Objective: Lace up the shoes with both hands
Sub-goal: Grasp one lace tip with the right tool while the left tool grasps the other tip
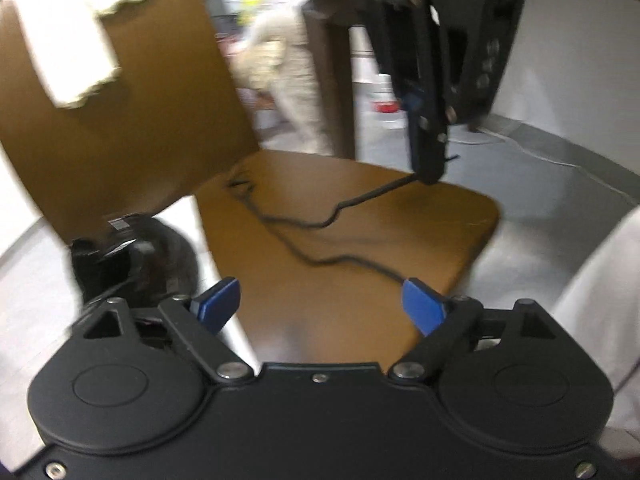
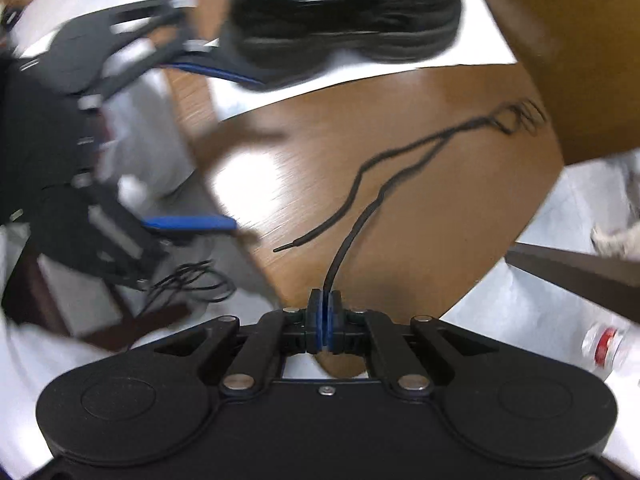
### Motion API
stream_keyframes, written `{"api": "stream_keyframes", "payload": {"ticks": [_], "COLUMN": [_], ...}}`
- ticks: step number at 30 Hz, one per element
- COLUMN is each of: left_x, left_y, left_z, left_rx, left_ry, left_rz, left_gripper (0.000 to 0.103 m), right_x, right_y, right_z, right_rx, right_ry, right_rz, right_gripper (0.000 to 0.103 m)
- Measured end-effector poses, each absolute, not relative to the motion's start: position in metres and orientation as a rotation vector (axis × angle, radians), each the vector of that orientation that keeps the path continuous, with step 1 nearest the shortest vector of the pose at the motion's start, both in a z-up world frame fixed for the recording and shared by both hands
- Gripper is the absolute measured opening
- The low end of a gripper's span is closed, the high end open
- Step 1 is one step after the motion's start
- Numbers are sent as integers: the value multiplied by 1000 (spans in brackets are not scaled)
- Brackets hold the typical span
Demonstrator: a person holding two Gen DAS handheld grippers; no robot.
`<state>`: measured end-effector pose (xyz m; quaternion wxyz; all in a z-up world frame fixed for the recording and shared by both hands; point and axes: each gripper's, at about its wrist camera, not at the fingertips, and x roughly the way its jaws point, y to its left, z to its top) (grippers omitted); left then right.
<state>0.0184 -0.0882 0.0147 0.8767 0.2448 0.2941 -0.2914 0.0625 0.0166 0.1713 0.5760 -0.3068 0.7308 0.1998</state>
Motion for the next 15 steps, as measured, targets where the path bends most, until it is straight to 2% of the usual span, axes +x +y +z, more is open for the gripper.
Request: {"api": "stream_keyframes", "payload": {"ticks": [4, 8, 12, 13, 15], "left_x": [14, 14, 9, 9, 14], "left_y": [-103, -103, -108, -109, -108], "left_z": [11, 17, 16, 15, 13], "left_rx": [636, 612, 661, 665, 652], "left_ry": [506, 403, 314, 314, 340], "left_rz": [-668, -761, -791, -801, -828], "left_gripper": [90, 89, 70, 63, 55], "right_x": [56, 52, 52, 53, 53], "right_y": [32, 47, 56, 58, 61], "right_z": [169, 163, 159, 158, 159], "right_rx": [-773, -810, -811, -815, -819], "right_ry": [1773, 1820, 1840, 1839, 1841], "right_rz": [548, 627, 681, 689, 709], "right_gripper": [2, 2, 2, 2, 2]}}
